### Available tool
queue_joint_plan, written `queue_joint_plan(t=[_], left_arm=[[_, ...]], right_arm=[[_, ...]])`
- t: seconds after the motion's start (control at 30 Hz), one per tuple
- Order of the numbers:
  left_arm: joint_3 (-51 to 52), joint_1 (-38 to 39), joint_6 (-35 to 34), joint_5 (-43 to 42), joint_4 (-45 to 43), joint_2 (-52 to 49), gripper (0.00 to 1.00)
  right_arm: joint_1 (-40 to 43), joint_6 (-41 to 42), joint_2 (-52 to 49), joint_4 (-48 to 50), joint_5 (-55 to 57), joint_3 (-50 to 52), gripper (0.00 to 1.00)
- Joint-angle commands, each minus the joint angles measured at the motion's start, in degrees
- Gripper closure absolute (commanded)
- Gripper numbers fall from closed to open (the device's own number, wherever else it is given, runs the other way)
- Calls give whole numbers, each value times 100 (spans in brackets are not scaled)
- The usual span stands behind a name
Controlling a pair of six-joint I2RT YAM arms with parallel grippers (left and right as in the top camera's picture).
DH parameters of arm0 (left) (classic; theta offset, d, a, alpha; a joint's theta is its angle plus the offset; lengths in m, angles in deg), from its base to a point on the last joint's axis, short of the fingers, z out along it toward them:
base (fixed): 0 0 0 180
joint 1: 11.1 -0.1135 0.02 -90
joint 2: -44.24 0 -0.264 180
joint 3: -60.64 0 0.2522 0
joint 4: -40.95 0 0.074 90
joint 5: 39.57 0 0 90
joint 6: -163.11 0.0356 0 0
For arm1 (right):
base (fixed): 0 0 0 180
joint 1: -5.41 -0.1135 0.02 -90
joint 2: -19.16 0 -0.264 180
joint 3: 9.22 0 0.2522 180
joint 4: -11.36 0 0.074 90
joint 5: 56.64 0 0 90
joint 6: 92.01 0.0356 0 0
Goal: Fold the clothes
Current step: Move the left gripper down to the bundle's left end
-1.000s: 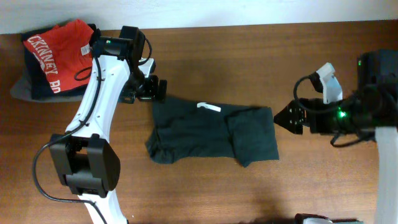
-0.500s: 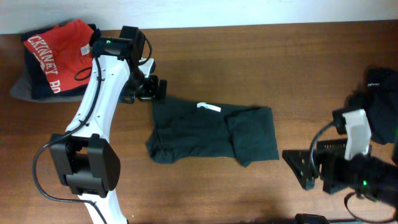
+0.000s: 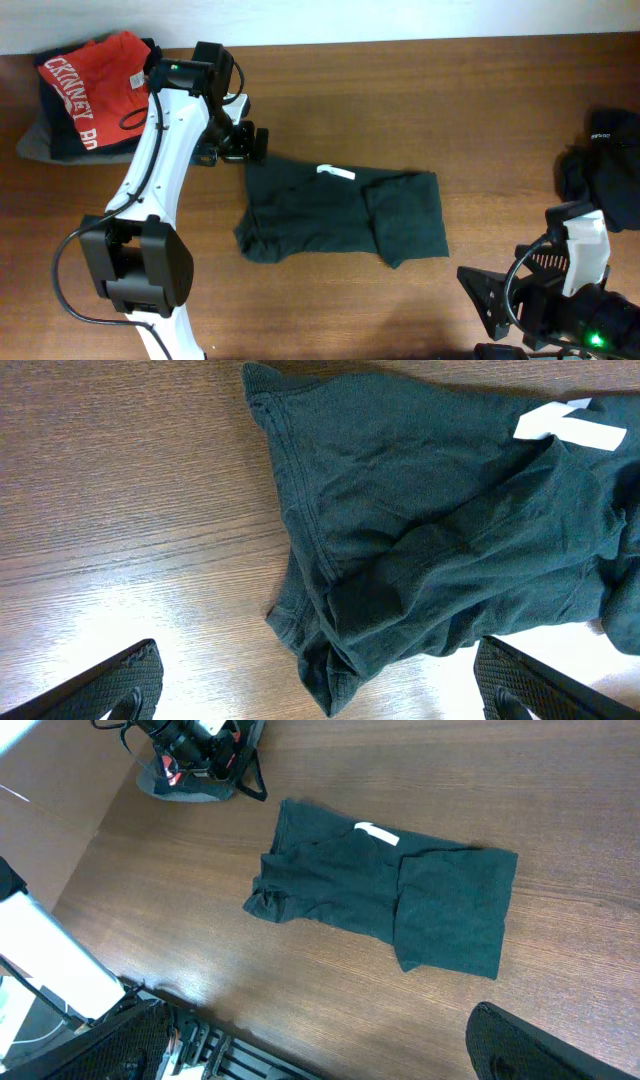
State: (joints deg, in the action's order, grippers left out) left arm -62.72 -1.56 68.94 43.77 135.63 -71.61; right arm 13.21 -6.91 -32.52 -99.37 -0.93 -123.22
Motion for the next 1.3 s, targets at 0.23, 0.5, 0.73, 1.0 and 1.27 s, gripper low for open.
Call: queue_joint_plan(t=[0.23,0.5,0.73,1.0,1.27], left_arm=[[7,20,-13,2,-11,35,1],[7,22,-83,-800,-682,35,1],[7,22,-127,-1207,-763,35,1],[7,26,203,-2159,-37,37,1],[7,-22,-120,-1060,-142,876,10]], right_arm=[[-33,-11,-4,-35,7,-68,1],[-33,140,-4,-35,7,-66,1],[-33,136,-4,-35,9,-63,1],[-33,136,-4,-35,33,-63,1],[-33,136,-4,-35,50,-63,1]])
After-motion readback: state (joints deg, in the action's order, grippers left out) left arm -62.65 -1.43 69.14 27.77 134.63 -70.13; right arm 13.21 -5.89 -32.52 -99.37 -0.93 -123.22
